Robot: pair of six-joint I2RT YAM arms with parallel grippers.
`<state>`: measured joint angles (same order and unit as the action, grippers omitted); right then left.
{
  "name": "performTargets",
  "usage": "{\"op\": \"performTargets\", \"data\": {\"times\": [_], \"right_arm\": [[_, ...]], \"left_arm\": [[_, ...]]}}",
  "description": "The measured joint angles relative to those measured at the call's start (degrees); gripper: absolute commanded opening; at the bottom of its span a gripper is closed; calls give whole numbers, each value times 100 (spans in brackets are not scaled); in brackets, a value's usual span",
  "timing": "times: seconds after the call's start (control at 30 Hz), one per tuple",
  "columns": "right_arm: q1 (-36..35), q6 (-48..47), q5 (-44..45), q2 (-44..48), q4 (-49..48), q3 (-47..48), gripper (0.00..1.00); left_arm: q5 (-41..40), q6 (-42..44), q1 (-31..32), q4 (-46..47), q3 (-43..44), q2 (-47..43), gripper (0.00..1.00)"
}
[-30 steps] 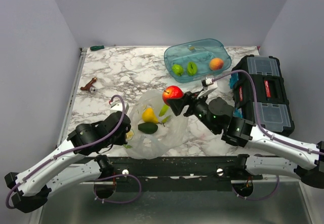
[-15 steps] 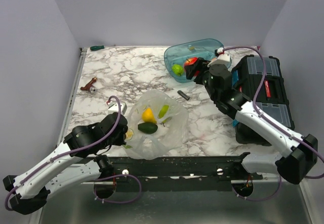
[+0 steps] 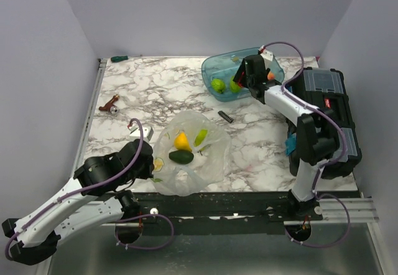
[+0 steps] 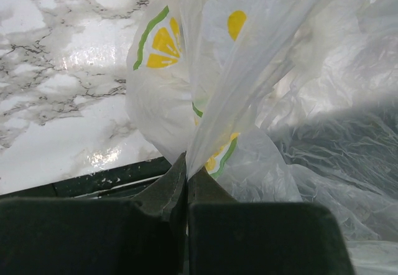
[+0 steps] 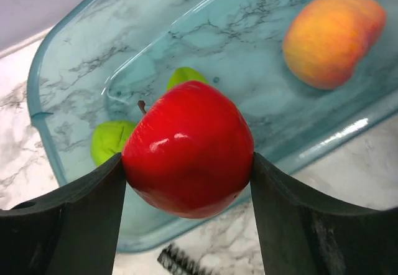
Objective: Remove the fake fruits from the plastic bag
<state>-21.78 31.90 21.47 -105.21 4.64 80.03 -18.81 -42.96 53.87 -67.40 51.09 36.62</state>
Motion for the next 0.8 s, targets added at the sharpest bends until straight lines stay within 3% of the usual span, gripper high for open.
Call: {"op": "performTargets", "data": {"times": [0.1,0.2,0.7,0.8], "right_arm": [[37,-76,7,-702,256,675,2],[37,-155,9,-1196,472,1108,11],[35,-479,-111,-1698,946,1602,78],[35,-592,-138,-1698,1084,1700,86]], "left_arm": [[-7,-11,0,-2,-2,-144,0],[-7,-22,0,0,-2,-195,0],[-7,-22,0,4,-24,-146,0],[0,-20,0,48,-44,-120,0]]}}
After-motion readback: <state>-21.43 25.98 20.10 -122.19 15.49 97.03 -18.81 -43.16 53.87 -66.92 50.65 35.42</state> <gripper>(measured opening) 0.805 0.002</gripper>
